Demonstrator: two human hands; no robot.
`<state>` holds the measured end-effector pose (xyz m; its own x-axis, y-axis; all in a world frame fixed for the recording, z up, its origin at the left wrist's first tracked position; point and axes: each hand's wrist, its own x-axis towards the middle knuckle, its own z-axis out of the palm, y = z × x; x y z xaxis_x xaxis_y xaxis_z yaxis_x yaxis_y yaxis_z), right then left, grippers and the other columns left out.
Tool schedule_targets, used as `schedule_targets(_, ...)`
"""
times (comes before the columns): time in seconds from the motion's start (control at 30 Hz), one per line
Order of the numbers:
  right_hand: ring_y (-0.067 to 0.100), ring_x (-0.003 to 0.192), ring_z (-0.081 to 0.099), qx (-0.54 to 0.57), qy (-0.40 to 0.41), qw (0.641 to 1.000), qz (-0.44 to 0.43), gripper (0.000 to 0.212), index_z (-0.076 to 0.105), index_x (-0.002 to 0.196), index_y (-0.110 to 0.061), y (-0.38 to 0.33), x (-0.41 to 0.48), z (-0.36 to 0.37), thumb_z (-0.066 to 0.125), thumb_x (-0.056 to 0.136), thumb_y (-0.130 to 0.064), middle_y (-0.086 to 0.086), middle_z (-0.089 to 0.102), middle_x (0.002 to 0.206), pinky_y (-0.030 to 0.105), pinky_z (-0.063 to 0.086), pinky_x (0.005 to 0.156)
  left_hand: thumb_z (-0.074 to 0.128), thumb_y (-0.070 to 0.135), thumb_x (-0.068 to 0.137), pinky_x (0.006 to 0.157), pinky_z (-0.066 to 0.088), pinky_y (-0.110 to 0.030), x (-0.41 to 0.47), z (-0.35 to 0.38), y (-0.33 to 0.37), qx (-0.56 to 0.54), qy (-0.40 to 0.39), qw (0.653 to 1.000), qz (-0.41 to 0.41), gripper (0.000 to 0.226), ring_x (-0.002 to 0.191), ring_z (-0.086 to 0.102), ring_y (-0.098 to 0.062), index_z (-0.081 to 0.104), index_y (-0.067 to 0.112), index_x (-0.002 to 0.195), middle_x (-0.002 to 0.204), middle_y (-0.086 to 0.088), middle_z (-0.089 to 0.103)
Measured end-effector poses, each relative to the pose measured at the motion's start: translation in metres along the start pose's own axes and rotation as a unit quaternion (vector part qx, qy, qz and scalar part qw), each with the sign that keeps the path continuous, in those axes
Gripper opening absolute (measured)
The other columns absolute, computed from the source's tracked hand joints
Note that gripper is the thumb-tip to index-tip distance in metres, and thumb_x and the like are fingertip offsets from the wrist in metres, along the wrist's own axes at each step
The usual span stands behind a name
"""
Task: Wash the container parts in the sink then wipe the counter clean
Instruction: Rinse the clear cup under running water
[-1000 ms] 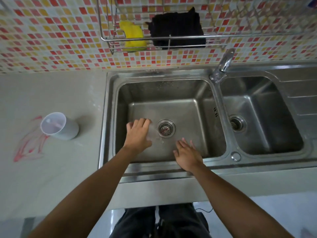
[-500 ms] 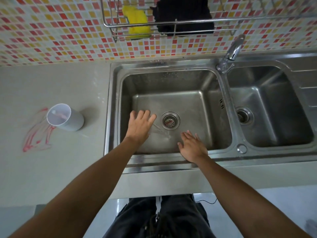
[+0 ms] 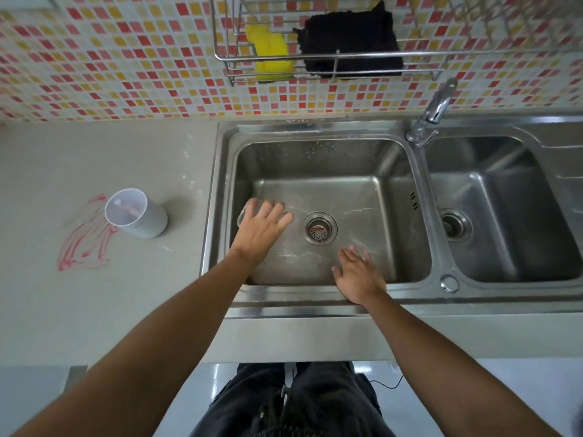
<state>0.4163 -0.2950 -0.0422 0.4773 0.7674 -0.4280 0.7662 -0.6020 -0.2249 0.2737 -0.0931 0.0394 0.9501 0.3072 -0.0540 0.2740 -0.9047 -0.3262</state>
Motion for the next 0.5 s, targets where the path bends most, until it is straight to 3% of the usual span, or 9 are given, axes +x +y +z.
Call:
schedule_targets(0.07,0.019,0.147,0.014,0.015,0.0,1.0,0.001,0.06,0.024,0.151,-0.012,0.0,-0.002,0.0,0.034,0.098,-0.039,0.005,0.025,0.158,0.04,0.007,0.12,0.077,0.011,0.066,0.102,0.036,-0.047,-0.008,0.003,-0.01,-0.101,0.033,0.99,-0.095,0.069,0.118,0.046,-0.029,0.036,0.019,0.121,0.125,-0.008,0.05)
schedule_targets(0.13,0.023,0.141,0.032,0.112,0.008,0.992,0.059,0.063,0.031,0.149,-0.018,-0.001,0.0,-0.005,0.051,0.093,-0.04,0.003,0.037,0.153,0.039,0.022,0.117,0.078,0.025,0.072,0.106,0.035,-0.044,-0.021,0.005,-0.023,-0.225,0.066,0.955,-0.181,0.064,0.122,0.044,-0.026,0.043,0.02,0.126,0.129,-0.005,0.051)
schedule_targets(0.2,0.026,0.128,0.049,0.312,0.023,0.936,0.161,0.06,0.046,0.141,-0.018,-0.006,0.01,-0.016,0.065,0.087,-0.035,0.006,0.052,0.142,0.036,0.037,0.106,0.077,0.034,0.075,0.103,0.039,-0.038,-0.039,0.002,-0.035,-0.372,0.107,0.891,-0.236,0.059,0.119,0.045,-0.02,0.048,0.024,0.125,0.128,0.0,0.05)
schedule_targets(0.27,0.024,0.117,0.056,0.441,0.043,0.879,0.176,0.047,0.059,0.128,-0.013,-0.024,0.023,-0.026,0.07,0.085,-0.026,0.009,0.062,0.127,0.034,0.041,0.1,0.082,0.032,0.071,0.094,0.045,-0.031,-0.061,-0.005,-0.045,-0.495,0.144,0.807,-0.289,0.062,0.112,0.048,-0.015,0.044,0.033,0.12,0.124,0.003,0.051)
schedule_targets(0.37,0.019,0.1,0.062,0.488,0.033,0.866,0.104,0.03,0.066,0.112,-0.012,-0.076,0.039,-0.038,0.072,0.083,-0.012,0.011,0.069,0.112,0.029,0.044,0.094,0.087,0.035,0.064,0.09,0.045,-0.027,-0.101,-0.012,-0.062,-0.532,0.182,0.732,-0.385,0.074,0.11,0.048,-0.012,0.04,0.032,0.122,0.122,0.006,0.05)
schedule_targets(0.5,0.016,0.09,0.062,0.499,0.023,0.866,0.019,0.031,0.062,0.114,-0.007,-0.155,0.058,-0.05,0.07,0.084,-0.004,0.013,0.068,0.107,0.011,0.046,0.076,0.087,0.042,0.063,0.088,0.037,-0.019,-0.138,-0.016,-0.077,-0.5,0.222,0.71,-0.444,0.079,0.11,0.04,-0.009,0.044,0.021,0.126,0.121,0.01,0.048)
